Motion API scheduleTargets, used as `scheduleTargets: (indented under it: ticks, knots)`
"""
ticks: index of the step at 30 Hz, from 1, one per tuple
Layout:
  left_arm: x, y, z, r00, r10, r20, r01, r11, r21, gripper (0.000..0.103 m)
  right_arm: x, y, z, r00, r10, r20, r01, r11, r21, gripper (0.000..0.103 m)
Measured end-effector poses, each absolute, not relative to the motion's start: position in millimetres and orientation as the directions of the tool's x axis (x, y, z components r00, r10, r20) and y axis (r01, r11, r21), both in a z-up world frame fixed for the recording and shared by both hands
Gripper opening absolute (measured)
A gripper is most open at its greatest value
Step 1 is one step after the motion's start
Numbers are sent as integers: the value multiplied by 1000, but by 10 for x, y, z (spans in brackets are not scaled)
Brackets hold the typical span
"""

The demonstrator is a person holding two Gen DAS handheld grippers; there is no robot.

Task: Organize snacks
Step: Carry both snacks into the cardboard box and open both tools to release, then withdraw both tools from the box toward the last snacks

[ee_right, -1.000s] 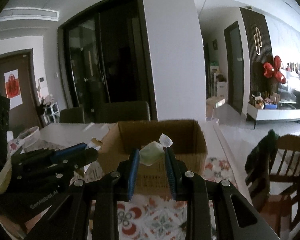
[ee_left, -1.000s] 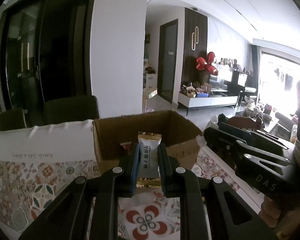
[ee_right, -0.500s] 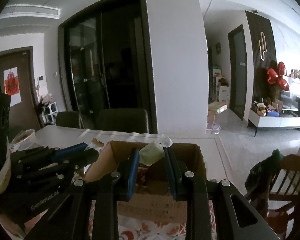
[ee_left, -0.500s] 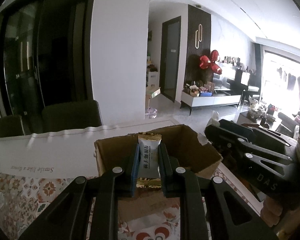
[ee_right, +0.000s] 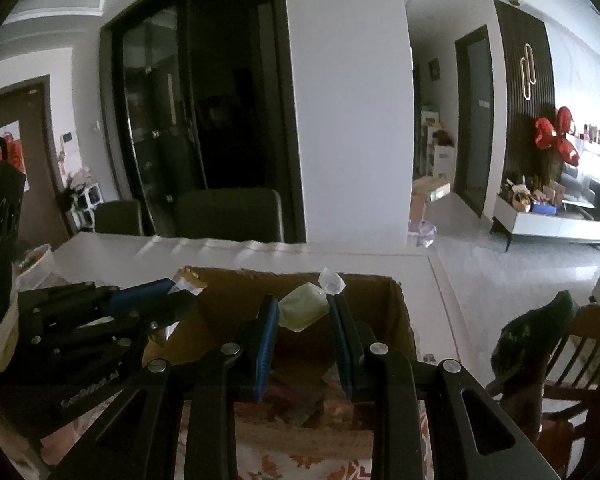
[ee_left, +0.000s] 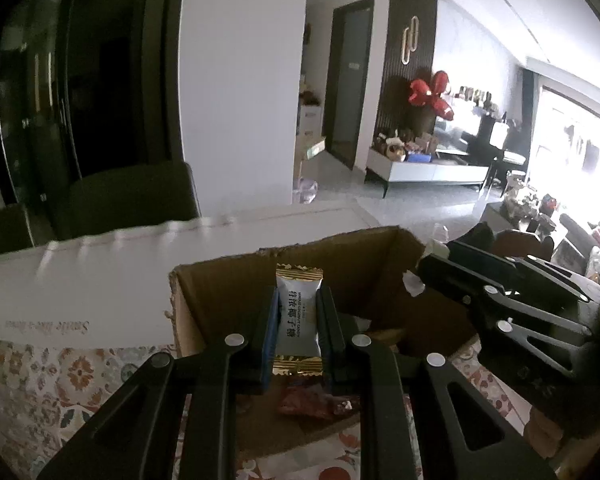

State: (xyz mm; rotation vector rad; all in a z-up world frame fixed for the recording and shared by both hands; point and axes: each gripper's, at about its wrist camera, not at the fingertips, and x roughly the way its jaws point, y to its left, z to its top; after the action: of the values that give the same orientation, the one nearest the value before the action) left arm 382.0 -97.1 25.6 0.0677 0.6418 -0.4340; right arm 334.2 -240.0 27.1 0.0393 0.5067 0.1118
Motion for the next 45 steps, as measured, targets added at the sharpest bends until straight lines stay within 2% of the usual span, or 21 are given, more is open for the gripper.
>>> scheduleTargets:
  ticks: [3,5,7,9,11,15,18,20,24,27,32,45]
  knots:
    - [3893,-999,169,699,-357,-620,406,911,-67,23,3426,-2431,197,856,112,-505,-87,994,72,28]
    - [3939,-1006,123,692,-340,-636,394,917,-62,42,3475,-2451,152,851,103,-515,-76,994,73,28]
    - [3938,-997,91,697,-326,-638,380,923,-56,46,3528,-2458,114,842,99,-531,-70,995,74,30]
    - [3926,-997,79,704,-310,-639,372,927,-40,49,3560,-2474,80,833,91,-545,-57,995,79,54]
    - [3859,-966,85,717,-298,-631,361,932,-30,59,3542,-2491,67,840,72,-538,-35,996,78,57]
    - [3676,-931,171,755,-283,-591,345,939,-8,65,3445,-2504,58,842,58,-536,-25,997,68,57]
    - [3507,-917,270,783,-280,-555,340,940,6,70,3320,-2475,90,854,55,-517,-26,998,63,68]
    - [3387,-906,317,799,-276,-534,338,941,19,76,3197,-2468,119,869,43,-493,-20,998,53,68]
    - [3181,-860,375,810,-281,-515,337,941,18,77,2967,-2448,188,886,44,-462,-29,999,40,68]
    - [3004,-835,380,814,-284,-506,337,942,13,79,2789,-2442,229,896,41,-443,-29,999,34,75]
    - [2748,-837,320,813,-273,-514,327,945,16,83,2497,-2423,254,911,25,-411,-25,1000,5,75]
    - [2265,-978,-11,780,-257,-570,302,953,-16,84,2004,-2666,-16,887,-13,-461,18,1000,7,76]
